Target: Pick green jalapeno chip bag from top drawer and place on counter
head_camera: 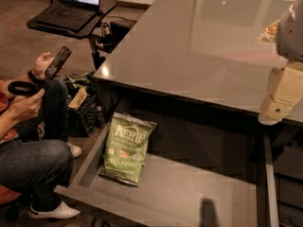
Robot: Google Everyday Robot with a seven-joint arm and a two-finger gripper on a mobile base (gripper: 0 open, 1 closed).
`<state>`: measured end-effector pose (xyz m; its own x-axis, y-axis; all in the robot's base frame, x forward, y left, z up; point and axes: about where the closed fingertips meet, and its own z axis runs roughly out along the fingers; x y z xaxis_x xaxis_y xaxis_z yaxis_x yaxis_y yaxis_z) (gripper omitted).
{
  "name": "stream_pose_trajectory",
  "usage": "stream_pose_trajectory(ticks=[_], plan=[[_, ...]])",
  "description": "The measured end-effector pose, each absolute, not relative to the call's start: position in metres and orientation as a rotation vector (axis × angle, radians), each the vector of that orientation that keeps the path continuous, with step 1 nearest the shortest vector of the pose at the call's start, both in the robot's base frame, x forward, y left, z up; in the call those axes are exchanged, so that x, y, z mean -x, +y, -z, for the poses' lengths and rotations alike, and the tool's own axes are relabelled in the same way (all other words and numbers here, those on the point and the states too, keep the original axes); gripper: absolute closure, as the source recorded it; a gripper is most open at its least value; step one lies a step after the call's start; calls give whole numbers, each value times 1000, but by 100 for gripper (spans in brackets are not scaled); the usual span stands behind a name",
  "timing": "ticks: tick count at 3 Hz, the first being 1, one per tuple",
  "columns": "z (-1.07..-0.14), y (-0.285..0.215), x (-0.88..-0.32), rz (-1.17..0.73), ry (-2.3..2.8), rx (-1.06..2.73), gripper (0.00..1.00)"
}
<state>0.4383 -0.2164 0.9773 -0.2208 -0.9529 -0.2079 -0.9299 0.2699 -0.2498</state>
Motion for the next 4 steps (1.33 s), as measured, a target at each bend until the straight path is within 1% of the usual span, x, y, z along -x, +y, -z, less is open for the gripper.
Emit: stream_pose_trajectory(ticks=[1,2,3,4], plan=[[-977,-211,-435,93,2225,1721,0],[-968,-196,-424,45,2255,1743,0],[-957,-175,-407,-46,2271,1787,0],[-957,-175,-407,-46,2271,1787,0]])
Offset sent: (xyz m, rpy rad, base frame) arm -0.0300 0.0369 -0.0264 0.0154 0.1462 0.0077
